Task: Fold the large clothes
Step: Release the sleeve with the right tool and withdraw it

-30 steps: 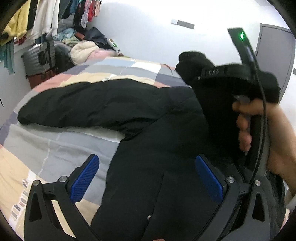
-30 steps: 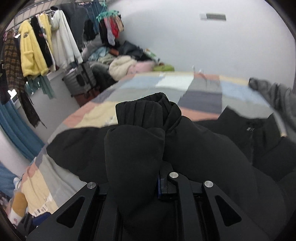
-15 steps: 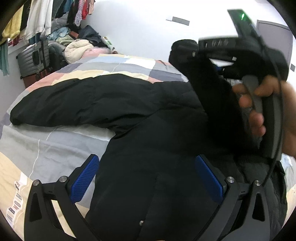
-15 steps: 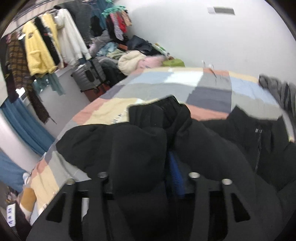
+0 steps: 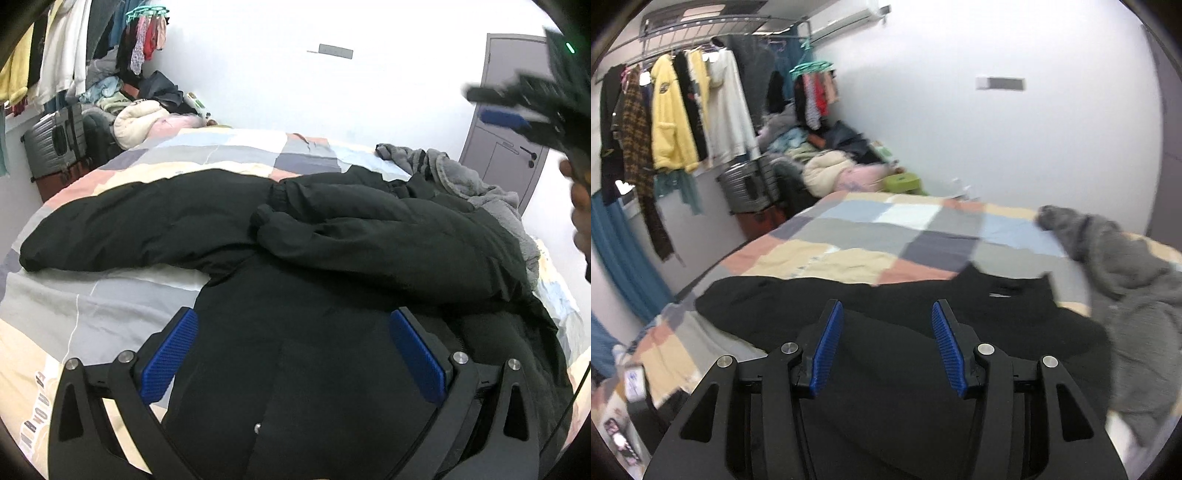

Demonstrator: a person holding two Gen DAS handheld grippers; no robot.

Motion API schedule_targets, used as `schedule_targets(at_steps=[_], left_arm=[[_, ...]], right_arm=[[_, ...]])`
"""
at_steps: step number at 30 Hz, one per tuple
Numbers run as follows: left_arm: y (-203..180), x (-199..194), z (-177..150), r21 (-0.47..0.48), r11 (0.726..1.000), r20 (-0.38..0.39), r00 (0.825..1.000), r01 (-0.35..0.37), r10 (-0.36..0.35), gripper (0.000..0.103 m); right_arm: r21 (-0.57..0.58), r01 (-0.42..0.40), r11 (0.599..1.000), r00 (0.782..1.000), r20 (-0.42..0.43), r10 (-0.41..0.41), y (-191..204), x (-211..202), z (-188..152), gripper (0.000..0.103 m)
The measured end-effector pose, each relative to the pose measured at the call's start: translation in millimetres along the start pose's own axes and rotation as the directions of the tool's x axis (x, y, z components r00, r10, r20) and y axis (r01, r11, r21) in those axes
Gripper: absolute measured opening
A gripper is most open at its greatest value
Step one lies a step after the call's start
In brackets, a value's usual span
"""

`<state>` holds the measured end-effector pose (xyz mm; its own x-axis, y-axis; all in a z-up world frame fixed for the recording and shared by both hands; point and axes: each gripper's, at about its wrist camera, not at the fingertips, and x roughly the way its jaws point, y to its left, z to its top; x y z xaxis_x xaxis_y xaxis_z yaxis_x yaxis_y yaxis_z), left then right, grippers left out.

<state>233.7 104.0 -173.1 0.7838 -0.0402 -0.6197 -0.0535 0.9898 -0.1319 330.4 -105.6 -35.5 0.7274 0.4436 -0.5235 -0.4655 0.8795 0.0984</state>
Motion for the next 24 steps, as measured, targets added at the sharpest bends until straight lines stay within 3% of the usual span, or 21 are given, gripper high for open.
schedule_targets(at_steps=[8,11,15,20,24], left_arm=[[-17,-15,-5,0.007,1.000,0.041,0.999,0.026,-0.026,0.103],[-23,-19,-6,0.014,0.999,0.055,0.998,0.033,-0.034,0.103],[-27,-19,-7,0.012,0.999,0.061,0.997,0.039,-0.040,0.103],[-32,-14,-8,-0.008,0.998,0.038,0.997,0.063,-0.063,0.103],[-38,-12,-8,-0.006,0.998,0.035,0.997,0.065,-0.065,0.103]], right_arm=[[0.036,0.161,0.986,0.987,-0.013,-0.160,-56,-48,-58,0.051],[0.055,0.204,0.977,0.979,-0.015,-0.203,-78,-59,-80,0.072],[0.112,0.246,0.963,0.969,-0.036,-0.243,-112,-70,-117,0.073],[0.143,0.319,0.937,0.945,-0.122,-0.304,-148,-69,-154,0.073],[0.188,0.323,0.927,0.937,-0.199,-0.286,-169,-63,-172,0.073]])
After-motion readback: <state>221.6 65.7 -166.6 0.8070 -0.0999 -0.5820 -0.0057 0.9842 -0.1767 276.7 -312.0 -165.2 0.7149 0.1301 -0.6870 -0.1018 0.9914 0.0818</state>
